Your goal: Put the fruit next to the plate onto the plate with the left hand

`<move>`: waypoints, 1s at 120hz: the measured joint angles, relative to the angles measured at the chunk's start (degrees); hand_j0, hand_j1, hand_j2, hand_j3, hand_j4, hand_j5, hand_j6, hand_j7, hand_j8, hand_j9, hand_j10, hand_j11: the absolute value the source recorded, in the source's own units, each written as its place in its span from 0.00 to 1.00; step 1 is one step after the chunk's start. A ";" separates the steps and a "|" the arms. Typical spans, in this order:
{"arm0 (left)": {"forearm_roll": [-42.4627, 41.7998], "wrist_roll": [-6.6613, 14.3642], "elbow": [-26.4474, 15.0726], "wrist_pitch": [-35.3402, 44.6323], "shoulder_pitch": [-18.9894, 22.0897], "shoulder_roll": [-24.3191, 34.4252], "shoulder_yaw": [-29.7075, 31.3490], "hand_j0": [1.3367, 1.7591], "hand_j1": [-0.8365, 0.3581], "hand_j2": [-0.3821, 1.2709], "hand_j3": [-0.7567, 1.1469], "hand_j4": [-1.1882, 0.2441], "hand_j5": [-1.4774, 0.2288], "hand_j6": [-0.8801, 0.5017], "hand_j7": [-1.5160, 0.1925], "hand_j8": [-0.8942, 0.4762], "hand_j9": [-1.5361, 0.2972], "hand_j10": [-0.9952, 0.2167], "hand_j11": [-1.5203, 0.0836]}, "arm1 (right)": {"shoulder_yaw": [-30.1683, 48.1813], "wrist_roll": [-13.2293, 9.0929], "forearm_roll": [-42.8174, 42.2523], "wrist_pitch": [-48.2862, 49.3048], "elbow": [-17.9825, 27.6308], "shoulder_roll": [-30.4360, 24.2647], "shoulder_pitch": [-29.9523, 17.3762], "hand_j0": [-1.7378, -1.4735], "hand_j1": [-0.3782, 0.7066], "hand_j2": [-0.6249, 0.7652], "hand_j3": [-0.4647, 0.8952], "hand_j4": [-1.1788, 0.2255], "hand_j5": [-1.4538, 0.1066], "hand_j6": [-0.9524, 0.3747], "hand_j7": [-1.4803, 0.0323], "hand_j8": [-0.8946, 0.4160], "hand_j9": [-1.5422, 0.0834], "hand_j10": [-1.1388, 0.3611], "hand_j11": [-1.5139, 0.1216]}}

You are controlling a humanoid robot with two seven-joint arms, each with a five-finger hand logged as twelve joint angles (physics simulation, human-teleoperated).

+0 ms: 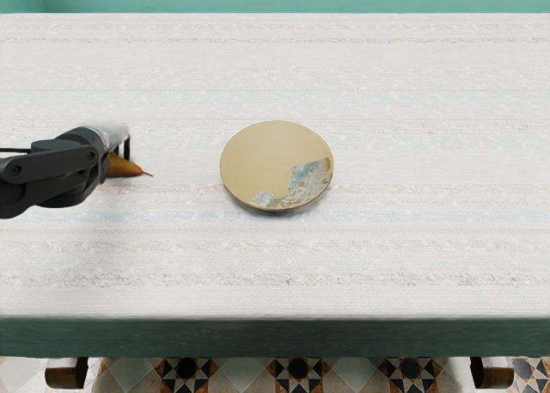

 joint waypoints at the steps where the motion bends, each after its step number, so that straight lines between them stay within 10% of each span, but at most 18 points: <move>1: -0.01 0.00 -0.01 -0.01 0.00 0.02 -0.01 0.76 0.46 0.40 0.40 0.41 0.41 0.25 0.43 0.30 0.41 0.33 0.46 | 0.00 0.00 0.00 0.00 0.00 0.00 0.00 0.30 0.03 0.45 0.34 0.84 0.93 0.72 0.98 0.68 0.95 0.76 0.93; 120: -6.19 0.28 -3.13 -5.58 -8.21 -0.87 -7.49 0.75 0.47 0.38 0.40 0.39 0.31 0.28 0.36 0.34 0.34 0.37 0.38 | 0.00 0.00 0.00 0.01 0.00 0.00 0.00 0.30 0.03 0.45 0.34 0.84 0.93 0.72 0.98 0.68 0.95 0.76 0.93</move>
